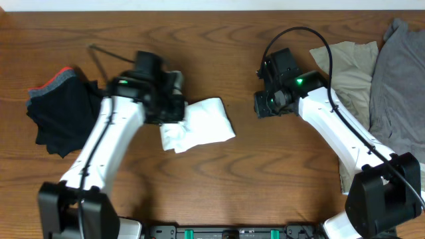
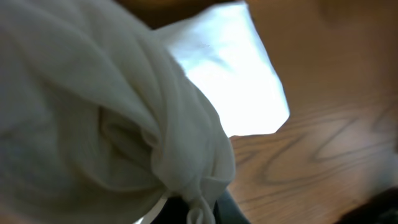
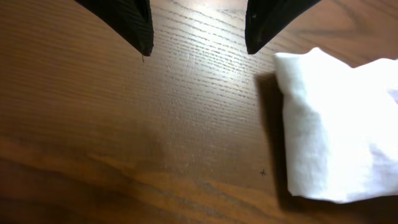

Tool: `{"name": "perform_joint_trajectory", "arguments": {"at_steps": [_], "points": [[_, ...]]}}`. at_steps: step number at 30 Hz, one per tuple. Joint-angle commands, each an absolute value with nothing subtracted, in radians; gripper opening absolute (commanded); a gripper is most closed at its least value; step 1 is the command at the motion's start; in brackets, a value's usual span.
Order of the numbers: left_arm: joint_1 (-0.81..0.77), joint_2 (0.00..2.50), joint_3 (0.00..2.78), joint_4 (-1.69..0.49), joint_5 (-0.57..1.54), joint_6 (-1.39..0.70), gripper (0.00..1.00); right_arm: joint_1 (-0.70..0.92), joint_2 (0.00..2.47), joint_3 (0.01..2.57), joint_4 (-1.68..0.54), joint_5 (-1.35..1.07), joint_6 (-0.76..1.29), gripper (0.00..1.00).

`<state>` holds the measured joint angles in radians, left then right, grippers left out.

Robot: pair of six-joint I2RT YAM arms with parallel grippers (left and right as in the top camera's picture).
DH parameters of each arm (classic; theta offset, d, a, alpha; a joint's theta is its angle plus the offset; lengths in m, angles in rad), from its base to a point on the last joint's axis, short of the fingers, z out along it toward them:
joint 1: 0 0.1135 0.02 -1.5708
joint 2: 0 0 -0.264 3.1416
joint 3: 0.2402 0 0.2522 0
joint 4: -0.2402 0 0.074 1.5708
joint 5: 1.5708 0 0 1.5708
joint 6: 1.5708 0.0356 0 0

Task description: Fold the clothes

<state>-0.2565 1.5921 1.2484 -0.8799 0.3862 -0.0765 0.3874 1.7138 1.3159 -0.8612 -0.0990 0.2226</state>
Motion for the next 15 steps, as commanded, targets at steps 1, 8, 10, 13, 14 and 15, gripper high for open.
{"name": "perform_joint_trajectory", "arguments": {"at_steps": [1,8,10,13,14,15], "points": [[-0.328,1.635,1.269,-0.867,0.315,-0.065,0.06,0.386,1.721,1.326,-0.873,-0.093,0.212,0.46],[-0.392,1.714,1.268,-0.782,0.301,-0.126,0.06,0.387,1.721,1.326,-0.894,-0.062,0.218,0.46],[-0.394,1.729,1.268,-0.746,0.302,-0.15,0.06,0.387,1.721,1.326,-0.9,-0.047,0.231,0.46],[-0.394,1.748,1.268,-0.702,0.302,-0.177,0.07,0.386,1.721,1.326,-0.901,-0.046,0.231,0.46],[-0.394,1.753,1.268,-0.694,0.302,-0.187,0.07,0.387,1.721,1.326,-0.901,-0.047,0.231,0.46],[-0.395,1.759,1.268,-0.686,0.302,-0.196,0.07,0.387,1.721,1.326,-0.901,-0.047,0.231,0.46]]}}
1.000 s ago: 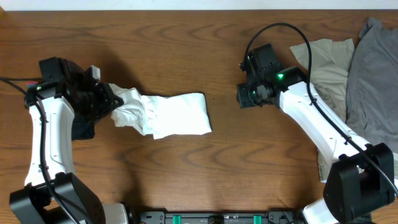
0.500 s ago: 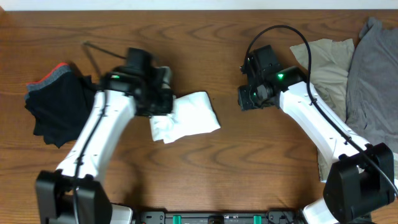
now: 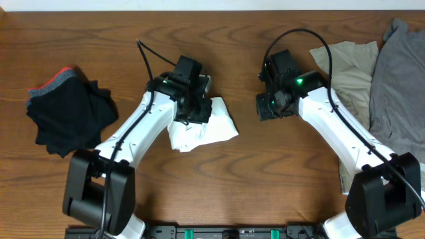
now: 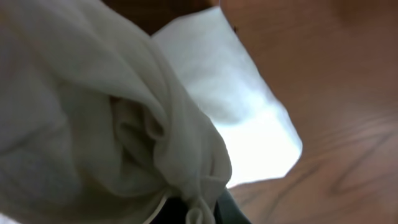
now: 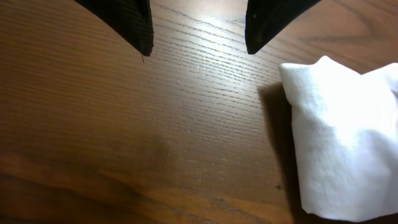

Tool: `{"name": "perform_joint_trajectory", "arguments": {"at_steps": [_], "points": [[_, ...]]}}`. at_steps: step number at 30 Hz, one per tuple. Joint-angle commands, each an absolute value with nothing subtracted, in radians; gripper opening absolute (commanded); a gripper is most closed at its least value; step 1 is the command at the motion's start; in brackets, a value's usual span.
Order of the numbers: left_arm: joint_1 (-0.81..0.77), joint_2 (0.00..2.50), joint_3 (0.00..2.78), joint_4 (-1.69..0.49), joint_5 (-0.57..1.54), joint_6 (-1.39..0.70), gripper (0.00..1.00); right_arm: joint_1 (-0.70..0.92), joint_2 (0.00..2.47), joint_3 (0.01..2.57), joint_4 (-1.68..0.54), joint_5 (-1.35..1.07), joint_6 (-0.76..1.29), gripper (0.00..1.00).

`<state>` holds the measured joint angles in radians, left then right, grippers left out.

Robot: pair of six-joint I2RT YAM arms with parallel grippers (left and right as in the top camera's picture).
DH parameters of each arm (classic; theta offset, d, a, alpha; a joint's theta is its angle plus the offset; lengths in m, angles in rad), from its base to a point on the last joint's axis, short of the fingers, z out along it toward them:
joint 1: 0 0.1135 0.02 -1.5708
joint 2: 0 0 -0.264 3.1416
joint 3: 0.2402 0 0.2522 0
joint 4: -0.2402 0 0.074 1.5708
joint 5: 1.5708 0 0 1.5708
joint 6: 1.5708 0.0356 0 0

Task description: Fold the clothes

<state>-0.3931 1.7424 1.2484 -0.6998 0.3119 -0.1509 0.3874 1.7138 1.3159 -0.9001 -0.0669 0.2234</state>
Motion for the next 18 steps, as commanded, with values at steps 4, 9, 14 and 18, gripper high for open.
{"name": "perform_joint_trajectory", "arguments": {"at_steps": [4,9,14,18], "points": [[-0.41,1.784,1.267,-0.663,0.303,-0.202,0.07,0.387,1.721,1.326,-0.901,-0.049,0.232,0.45],[-0.455,1.804,1.267,-0.625,0.331,-0.204,0.07,0.387,1.721,1.326,-0.901,-0.049,0.255,0.46],[-0.497,1.805,1.267,-0.596,0.33,-0.204,0.07,0.387,1.721,1.326,-0.903,-0.049,0.258,0.45],[-0.519,1.805,1.267,-0.596,0.331,-0.204,0.1,0.396,1.721,1.326,-0.905,-0.049,0.258,0.45]]}}
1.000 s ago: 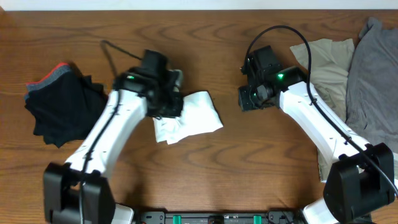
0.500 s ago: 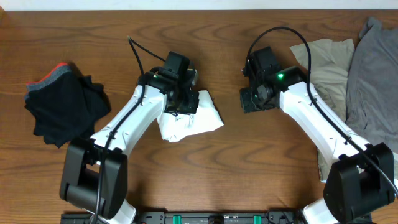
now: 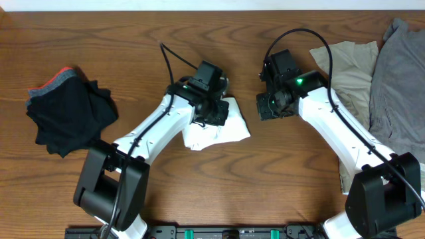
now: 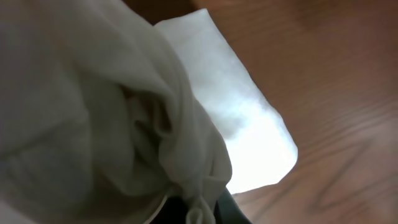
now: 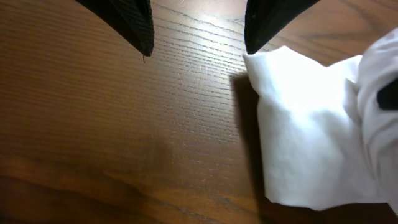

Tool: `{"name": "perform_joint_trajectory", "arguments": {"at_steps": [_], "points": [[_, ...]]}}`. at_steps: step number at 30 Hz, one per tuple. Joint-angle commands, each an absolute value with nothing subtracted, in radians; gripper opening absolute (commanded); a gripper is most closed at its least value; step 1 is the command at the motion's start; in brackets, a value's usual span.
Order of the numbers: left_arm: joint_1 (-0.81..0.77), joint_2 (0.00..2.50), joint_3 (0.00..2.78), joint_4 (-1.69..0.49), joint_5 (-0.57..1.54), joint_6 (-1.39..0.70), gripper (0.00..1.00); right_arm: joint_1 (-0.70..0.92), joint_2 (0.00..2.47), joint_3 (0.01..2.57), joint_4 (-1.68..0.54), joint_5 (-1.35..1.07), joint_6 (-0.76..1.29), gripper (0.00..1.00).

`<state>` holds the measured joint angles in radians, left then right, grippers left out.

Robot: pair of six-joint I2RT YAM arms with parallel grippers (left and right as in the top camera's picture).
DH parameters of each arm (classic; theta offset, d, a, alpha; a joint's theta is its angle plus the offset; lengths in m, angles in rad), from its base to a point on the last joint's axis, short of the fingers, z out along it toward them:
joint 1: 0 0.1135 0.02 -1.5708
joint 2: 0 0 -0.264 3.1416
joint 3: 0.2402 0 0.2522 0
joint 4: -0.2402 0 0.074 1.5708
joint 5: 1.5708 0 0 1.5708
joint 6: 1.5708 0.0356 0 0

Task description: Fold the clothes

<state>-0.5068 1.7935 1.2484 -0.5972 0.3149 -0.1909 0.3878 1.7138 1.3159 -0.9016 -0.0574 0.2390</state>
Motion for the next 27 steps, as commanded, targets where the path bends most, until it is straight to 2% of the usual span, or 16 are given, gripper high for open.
{"name": "perform_joint_trajectory", "arguments": {"at_steps": [1,3,5,7,9,17,23,27], "points": [[-0.524,1.805,1.267,-0.595,0.331,-0.205,0.12,0.398,1.721,1.326,-0.905,-0.049,0.258,0.45],[-0.538,1.805,1.267,-0.587,0.34,-0.205,0.16,0.401,1.721,1.326,-0.905,-0.048,0.258,0.45],[-0.554,1.805,1.267,-0.562,0.415,-0.199,0.3,0.4,1.721,1.326,-0.906,-0.039,0.271,0.45],[-0.568,1.805,1.267,-0.542,0.538,-0.106,0.48,0.4,1.721,1.326,-0.909,-0.015,0.285,0.45],[-0.57,1.803,1.267,-0.543,0.597,-0.043,0.54,0.4,1.721,1.326,-0.91,-0.007,0.298,0.45],[-0.444,1.724,1.267,-0.633,0.587,0.002,0.56,0.4,1.721,1.326,-0.907,-0.041,0.295,0.48],[-0.268,1.539,1.267,-0.65,0.587,0.007,0.58,0.402,1.721,1.326,-0.86,-0.206,0.217,0.49],[-0.166,1.475,1.267,-0.659,0.522,-0.024,0.57,0.42,1.721,1.326,-0.799,-0.406,0.107,0.47]]}}
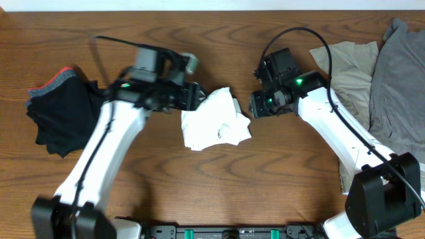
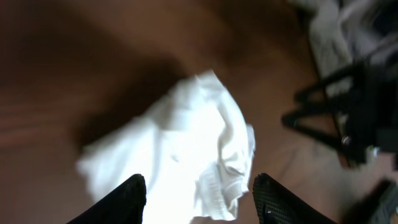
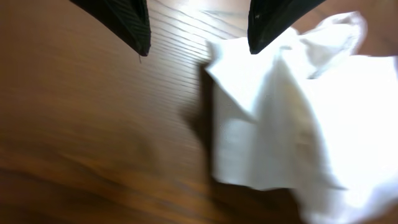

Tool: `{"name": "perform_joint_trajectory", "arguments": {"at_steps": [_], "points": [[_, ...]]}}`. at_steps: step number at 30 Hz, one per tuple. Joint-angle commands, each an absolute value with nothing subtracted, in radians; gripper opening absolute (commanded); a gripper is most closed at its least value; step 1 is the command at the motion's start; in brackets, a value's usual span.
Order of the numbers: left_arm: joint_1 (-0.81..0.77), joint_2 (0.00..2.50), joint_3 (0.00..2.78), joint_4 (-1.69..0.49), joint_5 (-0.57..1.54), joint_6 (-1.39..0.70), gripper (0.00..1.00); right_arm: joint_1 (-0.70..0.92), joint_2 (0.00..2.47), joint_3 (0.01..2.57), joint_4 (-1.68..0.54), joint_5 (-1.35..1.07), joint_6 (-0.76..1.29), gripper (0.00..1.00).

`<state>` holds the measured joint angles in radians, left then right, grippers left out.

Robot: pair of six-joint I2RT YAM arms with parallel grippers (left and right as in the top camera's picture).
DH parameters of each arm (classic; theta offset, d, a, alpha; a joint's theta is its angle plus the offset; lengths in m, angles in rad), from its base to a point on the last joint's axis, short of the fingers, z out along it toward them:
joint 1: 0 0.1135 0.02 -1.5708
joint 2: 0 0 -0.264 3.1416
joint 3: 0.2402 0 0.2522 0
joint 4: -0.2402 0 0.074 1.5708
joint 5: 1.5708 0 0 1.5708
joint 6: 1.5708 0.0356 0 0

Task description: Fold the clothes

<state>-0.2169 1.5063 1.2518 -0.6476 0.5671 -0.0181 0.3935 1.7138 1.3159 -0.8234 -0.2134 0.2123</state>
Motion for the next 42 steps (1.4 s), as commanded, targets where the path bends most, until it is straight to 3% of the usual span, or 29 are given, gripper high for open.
{"name": "perform_joint_trajectory", "arguments": {"at_steps": [1,5,12,28,32,42], "points": [[-0.147,1.475,1.267,-0.667,0.489,-0.036,0.57,0.428,1.721,1.326,-0.783,-0.453,0.079,0.46],[-0.109,1.509,1.264,-0.698,0.394,-0.078,0.57,0.477,1.731,1.326,-0.702,-0.525,0.035,0.38],[-0.107,1.599,1.262,-0.711,0.371,-0.146,0.57,0.551,1.855,1.326,-0.588,-0.678,0.036,0.38],[-0.287,1.905,1.262,-0.651,0.433,-0.143,0.55,0.518,1.935,1.326,-0.688,-0.513,0.066,0.41],[-0.319,1.972,1.262,-0.638,0.361,-0.144,0.54,0.518,1.935,1.326,-0.726,-0.386,0.108,0.38],[-0.322,2.018,1.261,-0.657,0.357,-0.144,0.54,0.49,1.936,1.326,-0.891,0.187,0.368,0.39]]}}
